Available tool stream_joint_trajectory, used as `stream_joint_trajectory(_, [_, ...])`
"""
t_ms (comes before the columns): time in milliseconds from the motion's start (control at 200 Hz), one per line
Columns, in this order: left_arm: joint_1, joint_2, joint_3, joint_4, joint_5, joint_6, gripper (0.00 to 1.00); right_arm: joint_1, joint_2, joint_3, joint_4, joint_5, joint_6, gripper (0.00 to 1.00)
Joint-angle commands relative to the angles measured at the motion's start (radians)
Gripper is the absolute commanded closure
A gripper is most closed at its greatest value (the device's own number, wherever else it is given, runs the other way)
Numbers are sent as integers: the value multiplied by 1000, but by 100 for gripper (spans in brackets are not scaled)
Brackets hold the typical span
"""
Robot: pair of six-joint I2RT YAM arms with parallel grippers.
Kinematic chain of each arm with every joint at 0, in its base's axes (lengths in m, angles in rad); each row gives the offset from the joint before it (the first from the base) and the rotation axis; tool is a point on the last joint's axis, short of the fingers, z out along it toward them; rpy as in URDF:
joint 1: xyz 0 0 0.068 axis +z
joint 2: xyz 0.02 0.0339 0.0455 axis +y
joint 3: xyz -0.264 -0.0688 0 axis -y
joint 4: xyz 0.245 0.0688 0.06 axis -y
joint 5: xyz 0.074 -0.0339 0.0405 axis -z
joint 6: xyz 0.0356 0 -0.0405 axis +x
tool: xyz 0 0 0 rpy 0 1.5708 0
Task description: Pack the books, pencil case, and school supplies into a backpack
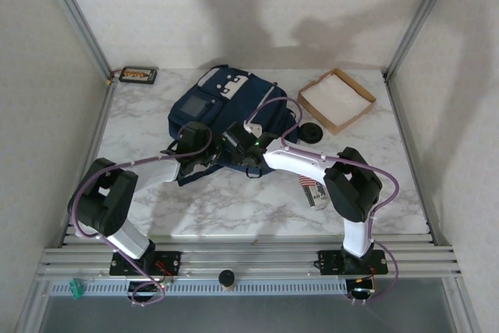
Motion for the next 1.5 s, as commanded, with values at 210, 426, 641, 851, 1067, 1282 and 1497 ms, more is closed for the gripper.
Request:
stream_joint_trajectory(210, [19, -17, 33, 11, -9, 31, 52, 1, 63, 29, 32, 10, 17, 62])
stream_joint_trajectory(426, [21, -25, 27, -3, -18, 29, 50, 8, 117, 57, -15, 44, 71, 61])
stream_joint_trajectory(641, [30, -18, 7, 4, -13, 20, 50, -3, 154, 25, 37, 46, 78, 61])
stream_joint_trajectory(851, [31, -30, 11, -10, -15, 25, 49, -9, 142, 48, 42, 66, 58, 77])
stream_joint_trajectory(1067, [35, -40, 14, -18, -19, 23, 48, -10, 47, 18, 57, 63, 23, 94])
stream_joint_trajectory(1282, [37, -53, 13, -26, -15, 28, 46, -36, -89, -80, 148, -55, -24, 100])
stream_joint_trajectory(1497, [27, -82, -1, 15, 34, -34, 46, -60, -172, -142, 209, -203, -102, 100])
